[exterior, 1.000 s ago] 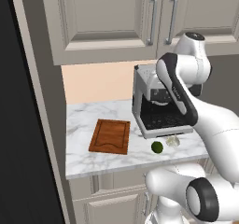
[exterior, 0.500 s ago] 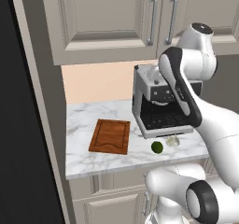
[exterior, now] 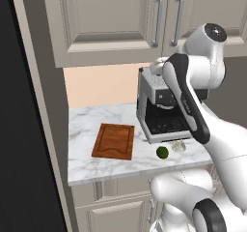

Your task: Open the cabinet. Place the bowl and condiment on the counter. Then place the lime and garlic on the cutting board.

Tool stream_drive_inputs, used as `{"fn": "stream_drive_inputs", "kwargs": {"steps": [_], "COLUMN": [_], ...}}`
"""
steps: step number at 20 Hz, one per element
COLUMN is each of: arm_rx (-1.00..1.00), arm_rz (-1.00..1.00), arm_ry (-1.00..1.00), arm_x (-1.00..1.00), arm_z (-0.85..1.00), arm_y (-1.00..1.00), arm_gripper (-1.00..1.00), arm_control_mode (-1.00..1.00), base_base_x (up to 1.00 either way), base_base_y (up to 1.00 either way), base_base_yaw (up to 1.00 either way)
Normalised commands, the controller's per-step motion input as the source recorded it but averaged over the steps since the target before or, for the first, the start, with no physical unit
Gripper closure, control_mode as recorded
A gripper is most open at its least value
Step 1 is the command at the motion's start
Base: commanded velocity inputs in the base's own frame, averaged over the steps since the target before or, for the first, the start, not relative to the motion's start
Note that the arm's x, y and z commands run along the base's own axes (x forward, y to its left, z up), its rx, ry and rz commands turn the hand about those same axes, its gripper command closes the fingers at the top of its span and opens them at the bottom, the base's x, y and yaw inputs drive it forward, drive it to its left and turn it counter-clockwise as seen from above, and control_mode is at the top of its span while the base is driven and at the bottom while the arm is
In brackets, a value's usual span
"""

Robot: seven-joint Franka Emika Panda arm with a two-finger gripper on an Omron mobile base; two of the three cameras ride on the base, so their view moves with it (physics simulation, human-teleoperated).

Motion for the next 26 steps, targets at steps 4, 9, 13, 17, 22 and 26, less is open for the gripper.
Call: {"fn": "stream_drive_inputs", "kwargs": {"steps": [4,9,13,17,22,26], "arm_rx": [0.00,0.00,0.00,0.00,0.00,-0.02], "arm_rz": [0.00,0.00,0.00,0.00,0.00,0.00], "arm_ry": [-0.18,-0.11,-0.11,-0.05,-0.02,-0.02], "arm_x": [0.00,0.00,0.00,0.00,0.05,0.34], "arm_z": [0.47,0.54,0.57,0.48,0.33,-0.01], "arm_y": [0.09,0.02,0.00,0.00,0.09,0.13], "arm_gripper": [-1.00,-1.00,-1.00,-1.00,-1.00,-1.00], "arm_control_mode": [-1.00,-1.00,-1.00,-1.00,-1.00,-1.00], "base_base_x": [0.00,0.00,0.00,0.00,0.00,0.00], "base_base_y": [0.00,0.00,0.00,0.00,0.00,0.00], "base_base_yaw": [0.00,0.00,0.00,0.00,0.00,0.00]}}
